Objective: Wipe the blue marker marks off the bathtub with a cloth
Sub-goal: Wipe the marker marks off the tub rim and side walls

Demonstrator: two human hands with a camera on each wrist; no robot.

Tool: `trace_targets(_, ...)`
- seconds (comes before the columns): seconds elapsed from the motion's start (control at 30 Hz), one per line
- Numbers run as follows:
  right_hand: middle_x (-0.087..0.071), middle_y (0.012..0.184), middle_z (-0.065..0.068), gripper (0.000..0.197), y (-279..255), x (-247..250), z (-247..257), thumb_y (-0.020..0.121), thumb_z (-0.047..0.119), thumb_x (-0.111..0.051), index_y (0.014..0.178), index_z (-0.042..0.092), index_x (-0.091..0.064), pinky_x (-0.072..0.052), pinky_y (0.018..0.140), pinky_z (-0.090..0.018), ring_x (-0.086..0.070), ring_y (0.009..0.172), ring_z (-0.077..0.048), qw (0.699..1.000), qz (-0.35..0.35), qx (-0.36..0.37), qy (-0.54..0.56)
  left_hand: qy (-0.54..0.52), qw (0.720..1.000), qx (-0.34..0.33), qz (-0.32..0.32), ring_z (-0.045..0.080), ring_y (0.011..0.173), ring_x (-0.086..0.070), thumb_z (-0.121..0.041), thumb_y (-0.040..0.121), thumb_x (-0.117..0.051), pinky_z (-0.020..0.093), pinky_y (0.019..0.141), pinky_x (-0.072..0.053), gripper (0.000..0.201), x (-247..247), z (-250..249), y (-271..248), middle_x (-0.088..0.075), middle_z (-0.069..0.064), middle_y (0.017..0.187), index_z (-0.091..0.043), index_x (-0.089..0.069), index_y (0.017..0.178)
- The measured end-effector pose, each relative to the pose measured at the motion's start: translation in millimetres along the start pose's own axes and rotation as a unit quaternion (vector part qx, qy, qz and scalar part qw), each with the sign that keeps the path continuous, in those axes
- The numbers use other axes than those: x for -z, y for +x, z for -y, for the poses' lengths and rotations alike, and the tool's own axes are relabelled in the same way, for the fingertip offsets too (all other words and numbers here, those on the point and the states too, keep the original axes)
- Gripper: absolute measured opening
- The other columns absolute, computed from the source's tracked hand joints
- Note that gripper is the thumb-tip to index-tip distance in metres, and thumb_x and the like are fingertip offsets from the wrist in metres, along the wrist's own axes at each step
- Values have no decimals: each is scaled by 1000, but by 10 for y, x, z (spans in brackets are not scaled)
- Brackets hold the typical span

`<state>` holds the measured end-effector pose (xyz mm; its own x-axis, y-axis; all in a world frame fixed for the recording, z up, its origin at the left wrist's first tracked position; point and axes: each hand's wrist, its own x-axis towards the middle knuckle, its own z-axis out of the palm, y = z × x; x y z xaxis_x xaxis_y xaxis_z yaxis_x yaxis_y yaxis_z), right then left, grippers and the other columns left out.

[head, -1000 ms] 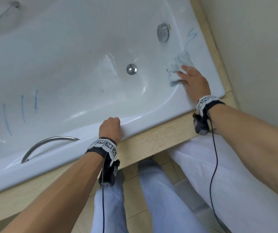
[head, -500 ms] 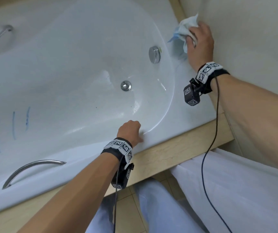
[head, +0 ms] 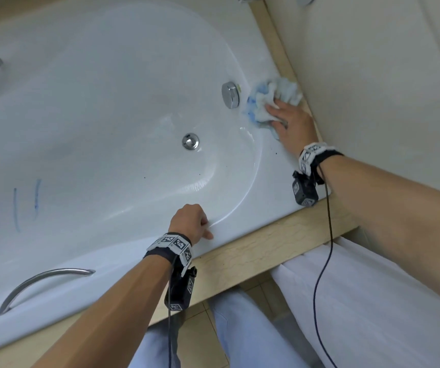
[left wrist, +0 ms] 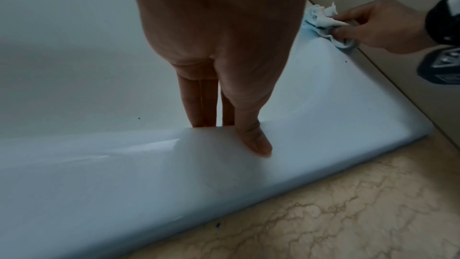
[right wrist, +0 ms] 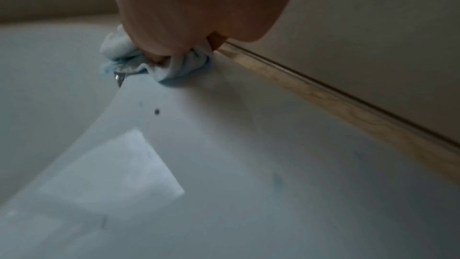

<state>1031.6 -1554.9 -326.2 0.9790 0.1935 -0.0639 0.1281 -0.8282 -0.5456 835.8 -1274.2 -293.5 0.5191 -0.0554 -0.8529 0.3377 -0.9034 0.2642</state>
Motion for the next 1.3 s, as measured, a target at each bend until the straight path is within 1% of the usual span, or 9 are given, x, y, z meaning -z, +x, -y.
trace_targets(0.1, -53, 147, 6, 47, -532, 35, 50, 91, 19, -69, 135, 33, -61, -41, 112, -25, -54, 130, -16, 998, 41, 32, -30, -15, 1000, 8, 6, 27, 57, -34, -19, 66, -90, 26, 52, -32, 49, 10, -38, -62, -39, 3, 55, -16, -42, 55)
trace_targets(0.17, -53, 147, 8, 48, -893, 25, 81, 90, 19, -71, 135, 34, -61, -45, 110, -31, -54, 131, -15, 995, 56, 66, -38, -35, 999, 28, 15, 42, 63, -47, -18, 68, -90, 33, 54, -42, 37, 60, -113, -106, -49, 16, 58, -9, -56, 57)
trace_targets(0.3, -53, 147, 7, 44, -1171, -79, 28, 91, 13, -67, 133, 29, -65, -53, 99, -33, -54, 131, -17, 992, 46, 114, -42, -49, 999, 10, 7, 39, 100, -63, -18, 71, -89, 44, 81, -55, 50, 74, -115, -84, -63, 22, 102, 12, -60, 98)
trace_targets(0.4, -53, 147, 6, 46, -966, -82, -79, 91, 8, -66, 134, 26, -64, -51, 100, -26, -52, 131, -13, 988, 36, 130, -72, -41, 999, 6, -5, 39, 101, -62, -17, 71, -89, 44, 81, -55, 49, 21, -88, -55, -63, 25, 104, 12, -59, 97)
trace_targets(0.6, -71, 120, -7, 29, 235, 98, -176, 93, 19, -61, 120, 16, -71, -45, 87, -16, -67, 105, -20, 994, -78, -70, -19, -22, 1000, -2, -19, 39, 100, -60, -16, 70, -88, 45, 81, -54, 48, -42, -46, -29, -60, 23, 101, 12, -58, 95)
trace_targets(0.73, -74, 108, -2, 26, 655, 161, 50, 88, 27, -62, 108, 16, -75, -51, 84, -22, -67, 94, -17, 990, -132, -49, 2, -14, 1000, -1, -25, 38, 100, -62, -14, 71, -88, 44, 78, -55, 44, -40, -62, -48, -61, 23, 99, 11, -60, 93)
trace_targets(0.9, -65, 115, 11, 26, 834, 46, 67, 79, 37, -68, 94, 17, -62, -50, 83, -28, -62, 96, -18, 995, 17, 0, -93, -13, 1000, -1, -19, 38, 99, -62, -14, 70, -88, 41, 69, -55, 44, -34, -70, -36, -60, 20, 96, 11, -59, 90)
trace_targets(1.03, -64, 83, -9, 5, 566, 3, 73, 83, 18, -53, 83, 13, -54, -52, 70, -38, -62, 79, -29, 997, -13, -19, -74, -15, 1000, 3, -10, 38, 100, -62, -16, 69, -89, 44, 77, -56, 48, -17, -87, -28, -61, 22, 101, 12, -60, 96)
trace_targets(1.3, -66, 123, -1, 49, -1287, -6, 235, 90, 17, -65, 137, 22, -52, -48, 87, -22, -63, 109, -15, 996, 15, -82, -31, -10, 1000, 7, -17, 37, 101, -63, -15, 71, -88, 45, 82, -55, 46, -14, -125, -101, -64, 23, 104, 11, -61, 98)
